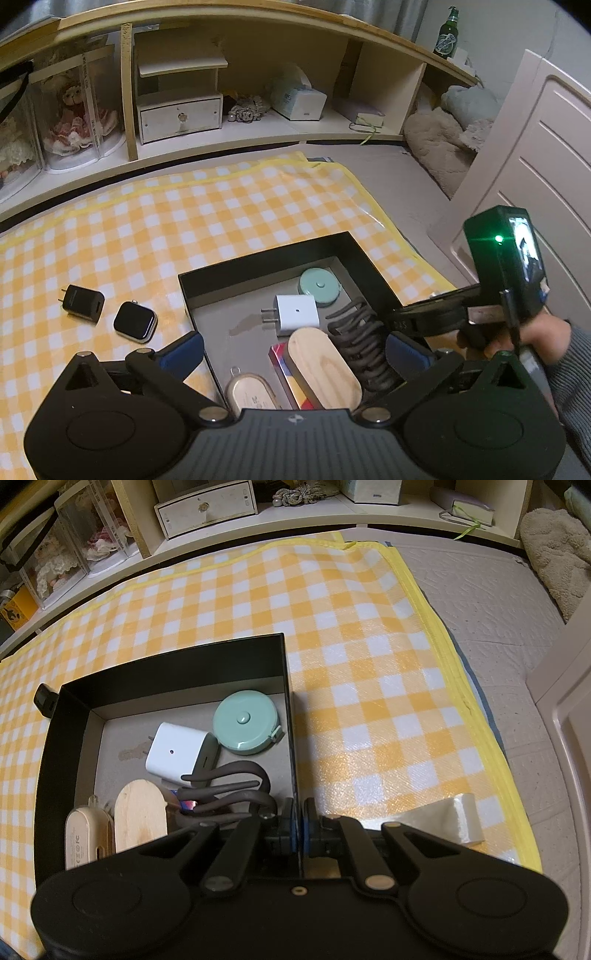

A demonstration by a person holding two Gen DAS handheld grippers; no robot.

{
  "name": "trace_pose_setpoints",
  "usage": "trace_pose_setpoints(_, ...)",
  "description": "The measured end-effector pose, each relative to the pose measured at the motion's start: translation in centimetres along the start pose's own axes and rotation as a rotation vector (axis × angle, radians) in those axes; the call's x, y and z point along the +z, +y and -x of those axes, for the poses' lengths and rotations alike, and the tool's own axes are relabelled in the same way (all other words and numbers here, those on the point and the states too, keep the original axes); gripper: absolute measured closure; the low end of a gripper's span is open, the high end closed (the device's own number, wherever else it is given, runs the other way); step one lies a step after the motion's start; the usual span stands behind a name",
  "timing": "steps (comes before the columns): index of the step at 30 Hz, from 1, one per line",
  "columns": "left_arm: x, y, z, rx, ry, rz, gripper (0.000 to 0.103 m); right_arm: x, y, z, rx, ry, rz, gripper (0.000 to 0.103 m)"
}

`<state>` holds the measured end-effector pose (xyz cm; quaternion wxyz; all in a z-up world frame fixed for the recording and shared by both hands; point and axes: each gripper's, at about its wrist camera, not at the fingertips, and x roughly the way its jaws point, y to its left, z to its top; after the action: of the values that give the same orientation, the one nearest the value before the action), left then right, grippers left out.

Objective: Organize rigid objects
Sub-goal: 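Move the left gripper to the black smartwatch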

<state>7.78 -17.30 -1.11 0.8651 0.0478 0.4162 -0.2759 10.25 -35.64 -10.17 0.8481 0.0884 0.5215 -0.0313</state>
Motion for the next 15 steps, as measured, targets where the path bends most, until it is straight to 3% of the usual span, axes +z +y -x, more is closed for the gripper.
trace_pose_setpoints(15, -0.8, 0.4, 1.8, 0.010, -0.047, 0.004, 0.000, 0.0, 0.0, 0.0, 0.000, 0.000, 0.000, 0.099)
